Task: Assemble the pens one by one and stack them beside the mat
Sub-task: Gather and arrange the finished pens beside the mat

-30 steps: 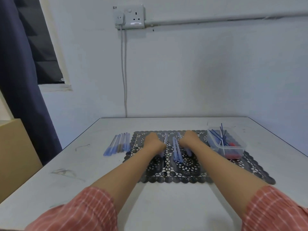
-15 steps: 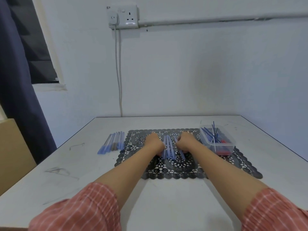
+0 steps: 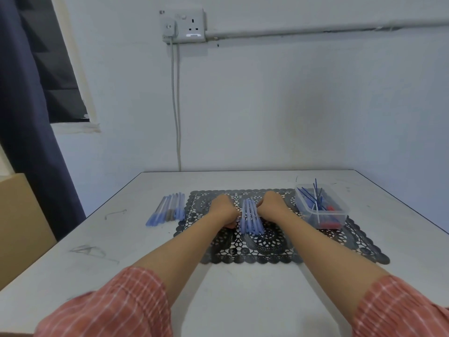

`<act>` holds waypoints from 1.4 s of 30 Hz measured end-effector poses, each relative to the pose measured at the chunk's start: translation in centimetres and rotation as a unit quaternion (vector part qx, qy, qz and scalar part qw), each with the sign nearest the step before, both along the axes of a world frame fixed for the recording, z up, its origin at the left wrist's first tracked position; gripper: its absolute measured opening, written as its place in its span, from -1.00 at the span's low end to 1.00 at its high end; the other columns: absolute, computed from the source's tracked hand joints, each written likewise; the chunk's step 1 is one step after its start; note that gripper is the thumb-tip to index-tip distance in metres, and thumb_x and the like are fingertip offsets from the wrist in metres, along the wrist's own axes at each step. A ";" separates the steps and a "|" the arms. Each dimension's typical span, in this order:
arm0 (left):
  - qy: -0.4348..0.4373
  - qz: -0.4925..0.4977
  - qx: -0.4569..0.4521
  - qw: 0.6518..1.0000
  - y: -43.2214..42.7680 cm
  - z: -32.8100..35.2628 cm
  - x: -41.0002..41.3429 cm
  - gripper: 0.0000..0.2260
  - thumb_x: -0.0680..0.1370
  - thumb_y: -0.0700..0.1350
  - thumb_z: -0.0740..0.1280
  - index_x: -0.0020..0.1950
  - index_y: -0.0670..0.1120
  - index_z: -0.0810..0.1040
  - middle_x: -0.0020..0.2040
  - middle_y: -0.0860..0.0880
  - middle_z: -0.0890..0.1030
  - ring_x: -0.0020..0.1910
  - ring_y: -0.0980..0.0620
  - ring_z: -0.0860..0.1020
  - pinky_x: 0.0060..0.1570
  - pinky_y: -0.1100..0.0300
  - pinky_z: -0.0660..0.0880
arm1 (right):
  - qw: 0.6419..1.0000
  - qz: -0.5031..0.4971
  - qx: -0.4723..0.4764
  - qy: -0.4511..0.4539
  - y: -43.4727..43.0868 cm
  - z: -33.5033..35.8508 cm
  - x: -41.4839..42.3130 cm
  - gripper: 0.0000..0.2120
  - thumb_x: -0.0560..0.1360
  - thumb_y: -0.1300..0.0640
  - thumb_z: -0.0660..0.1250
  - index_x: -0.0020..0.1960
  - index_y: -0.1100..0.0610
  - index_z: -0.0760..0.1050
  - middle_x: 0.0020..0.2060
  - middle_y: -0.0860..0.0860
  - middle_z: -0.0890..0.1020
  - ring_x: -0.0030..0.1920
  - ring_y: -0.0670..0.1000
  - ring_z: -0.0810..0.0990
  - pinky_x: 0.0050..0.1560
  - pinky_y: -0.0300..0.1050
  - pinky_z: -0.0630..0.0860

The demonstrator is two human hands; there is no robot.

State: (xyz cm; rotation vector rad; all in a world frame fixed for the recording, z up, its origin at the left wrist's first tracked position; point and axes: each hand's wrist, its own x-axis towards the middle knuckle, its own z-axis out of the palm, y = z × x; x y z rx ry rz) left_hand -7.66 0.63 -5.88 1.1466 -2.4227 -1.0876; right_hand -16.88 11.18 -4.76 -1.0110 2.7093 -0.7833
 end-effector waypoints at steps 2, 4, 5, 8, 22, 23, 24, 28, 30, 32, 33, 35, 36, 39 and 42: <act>0.020 0.013 -0.014 1.000 -1.2 0.4 0.7 -0.98 0.42 -0.34 0.38 -0.21 -0.26 0.59 -0.23 -0.22 0.65 -0.28 -0.12 0.64 -0.20 -0.09 0.62 | 1.000 -0.011 -0.027 0.012 -0.4 -0.1 0.3 -0.79 0.46 0.25 0.26 0.02 0.27 0.61 -0.09 0.17 0.66 -0.18 0.08 0.62 -0.08 -0.03 0.61; 0.032 0.033 -0.036 0.998 -3.1 0.8 1.6 -0.96 0.44 -0.34 0.37 -0.17 -0.31 0.60 -0.25 -0.23 0.65 -0.29 -0.13 0.65 -0.22 -0.09 0.62 | 0.999 -0.009 -0.049 0.015 -0.9 0.0 1.0 -0.78 0.48 0.26 0.24 0.03 0.27 0.61 -0.09 0.16 0.66 -0.22 0.07 0.63 -0.12 -0.03 0.62; 0.033 0.041 -0.053 0.997 -4.0 1.1 2.2 -0.95 0.44 -0.34 0.36 -0.16 -0.31 0.60 -0.26 -0.24 0.65 -0.28 -0.14 0.65 -0.23 -0.09 0.61 | 0.998 -0.002 -0.061 0.010 -1.2 0.0 1.4 -0.78 0.48 0.27 0.23 0.03 0.26 0.61 -0.12 0.14 0.67 -0.32 0.03 0.59 -0.21 -0.09 0.60; -0.006 0.070 -0.133 0.989 -7.1 2.1 4.6 -0.94 0.42 -0.28 0.33 -0.20 -0.24 0.60 -0.24 -0.20 0.64 -0.24 -0.12 0.63 -0.31 0.06 0.60 | 0.993 0.038 -0.108 -0.022 -3.1 0.0 3.0 -0.78 0.48 0.33 0.22 0.03 0.28 0.61 -0.19 0.17 0.65 -0.46 -0.01 0.47 -0.33 -0.16 0.50; -0.134 0.143 -0.072 0.978 -14.3 3.3 12.9 -0.88 0.46 -0.30 0.35 -0.22 -0.23 0.42 -0.23 -0.19 0.59 -0.37 -0.10 0.59 -0.27 0.12 0.60 | 0.985 0.142 -0.080 -0.064 -13.4 0.1 10.0 -0.79 0.44 0.29 0.23 -0.01 0.36 0.56 -0.06 0.19 0.63 -0.05 0.13 0.60 -0.03 -0.07 0.55; -0.133 0.144 -0.063 0.979 -14.3 3.0 13.0 -0.91 0.45 -0.33 0.34 -0.22 -0.24 0.45 -0.22 -0.21 0.62 -0.34 -0.11 0.62 -0.25 0.10 0.61 | 0.985 0.148 -0.067 -0.058 -13.7 0.2 10.3 -0.82 0.45 0.28 0.23 -0.02 0.32 0.54 -0.07 0.17 0.61 -0.08 0.11 0.57 -0.05 -0.10 0.52; -0.130 0.146 -0.056 0.979 -14.3 2.8 13.0 -0.93 0.43 -0.34 0.34 -0.22 -0.26 0.47 -0.21 -0.23 0.63 -0.31 -0.13 0.64 -0.23 0.07 0.62 | 0.985 0.153 -0.060 -0.050 -14.1 0.2 10.4 -0.81 0.47 0.26 0.22 0.04 0.30 0.51 0.00 0.17 0.58 -0.04 0.10 0.55 -0.02 -0.12 0.49; -0.127 0.151 -0.050 0.979 -14.4 2.5 13.2 -0.91 0.37 -0.38 0.38 -0.23 -0.26 0.49 -0.21 -0.25 0.65 -0.26 -0.12 0.66 -0.21 0.03 0.62 | 0.986 0.164 -0.018 -0.032 -15.1 0.4 11.0 -0.86 0.50 0.25 0.20 -0.02 0.29 0.48 -0.07 0.11 0.56 -0.10 0.04 0.56 -0.15 -0.20 0.50; -0.122 0.149 -0.039 0.980 -14.5 2.5 13.3 -0.91 0.35 -0.37 0.39 -0.24 -0.25 0.50 -0.23 -0.24 0.65 -0.29 -0.12 0.66 -0.24 0.07 0.62 | 0.988 0.151 -0.002 -0.012 -15.6 0.3 11.2 -0.80 0.48 0.30 0.19 -0.31 0.18 0.30 -0.33 0.01 0.41 -0.31 -0.02 0.45 -0.42 -0.28 0.35; -0.117 0.152 -0.035 0.981 -14.4 2.5 13.3 -0.91 0.34 -0.36 0.37 -0.27 -0.23 0.49 -0.29 -0.21 0.62 -0.35 -0.11 0.62 -0.32 0.13 0.60 | 0.990 0.139 0.009 0.005 -15.8 0.2 11.5 -0.73 0.45 0.32 0.22 -0.36 0.15 0.22 -0.38 0.00 0.36 -0.26 0.02 0.45 -0.45 -0.28 0.30; -0.113 0.153 -0.035 0.981 -14.3 2.4 13.4 -0.91 0.34 -0.35 0.36 -0.29 -0.22 0.48 -0.32 -0.20 0.60 -0.37 -0.11 0.60 -0.35 0.15 0.58 | 0.990 0.136 0.016 0.016 -15.8 0.2 11.6 -0.72 0.44 0.33 0.24 -0.36 0.15 0.22 -0.37 0.00 0.38 -0.23 0.04 0.46 -0.41 -0.25 0.35; -0.101 0.158 -0.035 0.982 -14.3 2.2 13.4 -0.91 0.33 -0.35 0.35 -0.30 -0.21 0.47 -0.36 -0.18 0.57 -0.40 -0.10 0.58 -0.35 0.16 0.57 | 0.990 0.133 0.025 0.025 -15.8 0.2 11.8 -0.70 0.43 0.35 0.27 -0.36 0.15 0.21 -0.34 0.03 0.43 -0.25 0.03 0.46 -0.29 -0.19 0.41; -0.093 0.161 -0.031 0.982 -14.3 2.2 13.4 -0.91 0.33 -0.35 0.35 -0.30 -0.21 0.47 -0.38 -0.18 0.56 -0.41 -0.10 0.57 -0.34 0.15 0.58 | 0.991 0.130 0.027 0.025 -15.8 0.1 11.8 -0.68 0.42 0.36 0.27 -0.37 0.15 0.20 -0.35 0.03 0.40 -0.31 0.01 0.43 -0.29 -0.18 0.41; -0.071 0.169 -0.035 0.982 -14.3 1.8 13.7 -0.88 0.32 -0.33 0.35 -0.33 -0.20 0.44 -0.43 -0.16 0.52 -0.45 -0.09 0.54 -0.35 0.14 0.56 | 0.992 0.123 0.028 0.026 -15.6 0.1 11.7 -0.67 0.41 0.38 0.28 -0.37 0.13 0.19 -0.39 0.00 0.30 -0.40 -0.05 0.33 -0.37 -0.21 0.37; -0.029 0.185 -0.071 0.980 -14.4 1.6 14.1 -0.84 0.30 -0.31 0.35 -0.36 -0.18 0.38 -0.44 -0.14 0.48 -0.50 -0.07 0.51 -0.44 0.18 0.52 | 0.992 0.117 0.024 0.032 -15.0 0.3 11.2 -0.70 0.43 0.36 0.24 -0.36 0.13 0.20 -0.34 0.02 0.35 -0.26 0.03 0.43 -0.36 -0.20 0.37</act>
